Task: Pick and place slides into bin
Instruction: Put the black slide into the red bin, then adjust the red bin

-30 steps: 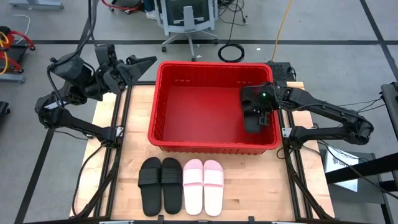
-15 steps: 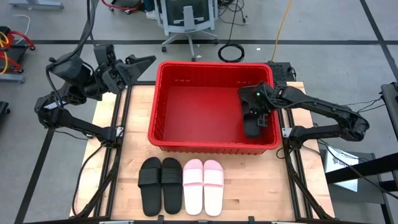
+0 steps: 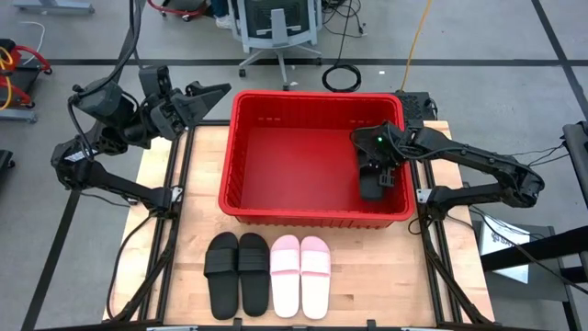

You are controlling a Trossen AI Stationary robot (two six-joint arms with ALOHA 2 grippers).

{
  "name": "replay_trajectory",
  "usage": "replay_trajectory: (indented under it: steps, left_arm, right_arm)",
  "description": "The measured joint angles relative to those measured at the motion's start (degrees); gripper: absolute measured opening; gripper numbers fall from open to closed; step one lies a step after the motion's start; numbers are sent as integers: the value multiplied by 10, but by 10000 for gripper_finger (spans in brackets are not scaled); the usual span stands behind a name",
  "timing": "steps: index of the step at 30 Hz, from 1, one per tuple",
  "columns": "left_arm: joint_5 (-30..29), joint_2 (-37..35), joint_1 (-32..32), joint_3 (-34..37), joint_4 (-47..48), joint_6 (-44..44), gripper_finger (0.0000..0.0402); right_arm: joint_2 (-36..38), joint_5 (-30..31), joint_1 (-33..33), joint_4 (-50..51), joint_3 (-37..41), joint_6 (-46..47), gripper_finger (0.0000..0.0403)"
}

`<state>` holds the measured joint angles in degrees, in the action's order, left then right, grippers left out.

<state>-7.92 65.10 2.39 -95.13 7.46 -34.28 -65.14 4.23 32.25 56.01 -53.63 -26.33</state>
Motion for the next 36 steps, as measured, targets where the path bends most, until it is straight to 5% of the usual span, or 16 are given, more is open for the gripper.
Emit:
replay_trajectory:
  steps: [18, 36]
  left_arm:
    - [4, 0, 0, 0, 0, -3, 228]
    - [24, 0, 0, 0, 0, 0, 228]
  right_arm:
    - [3, 17, -13, 33, 1, 32, 130]
    - [76, -78, -25, 112, 1, 137, 212]
